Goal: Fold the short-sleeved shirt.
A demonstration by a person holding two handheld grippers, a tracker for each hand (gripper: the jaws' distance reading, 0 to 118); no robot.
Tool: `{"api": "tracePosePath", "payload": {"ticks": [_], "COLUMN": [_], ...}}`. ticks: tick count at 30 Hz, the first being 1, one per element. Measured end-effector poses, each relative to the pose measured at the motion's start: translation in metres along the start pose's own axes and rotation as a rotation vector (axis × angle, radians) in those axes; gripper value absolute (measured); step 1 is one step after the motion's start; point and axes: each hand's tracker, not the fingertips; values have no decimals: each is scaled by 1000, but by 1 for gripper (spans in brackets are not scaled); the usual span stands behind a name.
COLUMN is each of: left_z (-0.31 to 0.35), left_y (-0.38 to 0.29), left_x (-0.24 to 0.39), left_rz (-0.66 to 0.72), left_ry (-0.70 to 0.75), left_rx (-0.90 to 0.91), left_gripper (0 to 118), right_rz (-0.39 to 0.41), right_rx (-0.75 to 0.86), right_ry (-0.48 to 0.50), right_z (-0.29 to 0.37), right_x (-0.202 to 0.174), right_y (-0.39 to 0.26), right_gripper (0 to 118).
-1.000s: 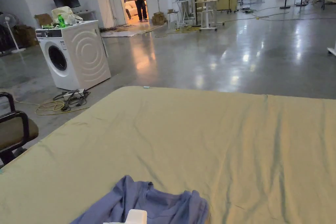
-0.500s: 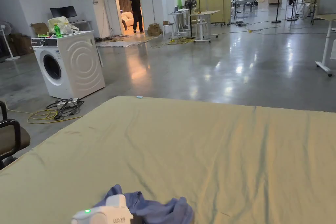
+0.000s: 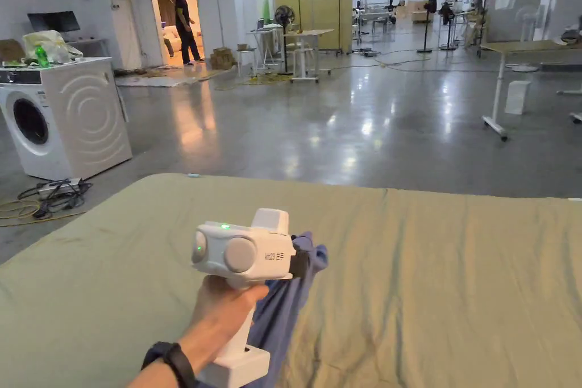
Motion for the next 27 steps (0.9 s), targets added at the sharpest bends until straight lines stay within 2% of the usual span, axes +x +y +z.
{"api": "tracePosePath", "payload": {"ticks": [5,7,9,12,15,17,18,19,21,23,24,25,27], "left_z": [-56,-68,-74,-69,-50,-41,-38,-37,-49,-41,-27,-19,18], "left_y": [-28,-64,-107,-166,-217,-234,-239,-240,-232,-219,-210,-200,-182], "left_x": [150,211,265,336,382,394,395,393,371,352,339,330,297], "left_rz": [-66,-108,-185,-215,-252,-326,-356,-341,-157,-29,-63,-89,-132], "left_ry": [-343,-452,-557,-696,-752,-742,-699,-675,-757,-790,-737,-719,-655], "left_rx": [-103,-161,-210,-308,-394,-414,-401,-379,-409,-442,-391,-341,-195], "left_gripper": [4,4,4,4,4,4,8,17,22,59,75,84,85], "right_rz": [-12,28,31,28,24,37,44,48,49,28,13,3,1], "right_rx": [12,54,41,25,6,9,8,4,-1,5,17,27,48], "right_ry": [-56,-84,-76,-83,-105,-107,-101,-95,-89,-71,-49,-30,2], "right_z": [17,26,31,33,32,36,35,34,31,28,27,25,20], "right_x": [14,14,19,25,26,25,25,26,25,24,22,20,16], "right_y": [-4,-8,-12,-19,-23,-25,-26,-26,-29,-29,-28,-26,-19], "right_gripper": [0,0,0,0,0,0,0,0,0,0,0,0,0]}}
